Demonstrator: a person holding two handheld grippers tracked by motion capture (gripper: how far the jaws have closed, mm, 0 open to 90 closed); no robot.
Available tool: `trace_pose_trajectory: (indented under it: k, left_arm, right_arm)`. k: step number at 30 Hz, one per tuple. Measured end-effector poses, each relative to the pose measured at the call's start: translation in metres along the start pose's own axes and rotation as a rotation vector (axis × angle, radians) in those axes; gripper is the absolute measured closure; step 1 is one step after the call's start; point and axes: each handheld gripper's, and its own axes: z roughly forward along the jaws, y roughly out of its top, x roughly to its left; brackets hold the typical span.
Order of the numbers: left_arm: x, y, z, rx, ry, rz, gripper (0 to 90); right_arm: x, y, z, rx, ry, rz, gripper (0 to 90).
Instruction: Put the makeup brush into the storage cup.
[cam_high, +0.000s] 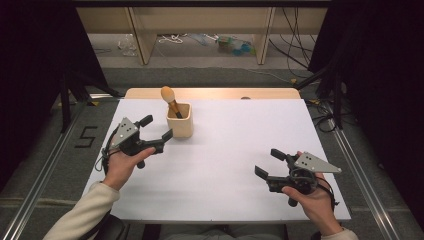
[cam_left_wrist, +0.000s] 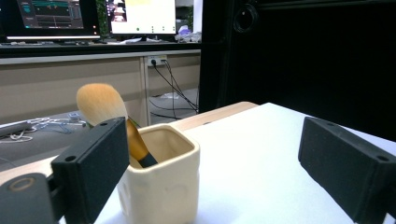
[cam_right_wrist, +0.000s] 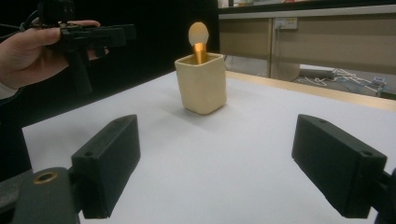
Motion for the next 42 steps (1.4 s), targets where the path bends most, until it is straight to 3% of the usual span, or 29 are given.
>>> trace_pose_trajectory:
  k: [3,6,7,15,21,23,25,42]
  left_arm:
    - [-0.002,0.000,-0.009,-0.008,-0.004,0.002,8.2]
    - [-0.004,-0.001,-0.018,-0.012,-0.006,0.000,8.1]
    - [-0.005,-0.002,-0.020,-0.009,-0.007,-0.004,8.1]
    - [-0.011,-0.004,-0.037,-0.018,-0.023,-0.002,8.0]
    - [-0.013,-0.005,-0.046,-0.024,-0.032,0.001,8.0]
    - [-0.014,-0.005,-0.050,-0.029,-0.032,-0.002,8.0]
    - [-0.015,-0.006,-0.052,-0.029,-0.033,0.001,8.0]
    - [-0.017,-0.010,-0.067,-0.043,-0.057,-0.006,7.8]
  right_arm:
    - [0.000,-0.001,0.001,-0.006,0.009,0.004,16.4]
    - [0.000,0.001,-0.001,0.022,0.004,-0.005,16.4]
    - [0.000,0.000,0.000,-0.002,0.004,-0.002,16.4]
    - [0.000,0.000,0.000,-0.005,0.007,0.004,16.4]
    - [0.000,0.000,0.000,-0.007,0.002,0.004,16.4]
    - [0.000,0.001,-0.002,0.017,-0.002,0.001,16.4]
    - [-0.001,0.001,-0.001,-0.001,0.003,0.002,16.4]
    - [-0.002,0.001,-0.002,-0.001,0.005,-0.007,16.4]
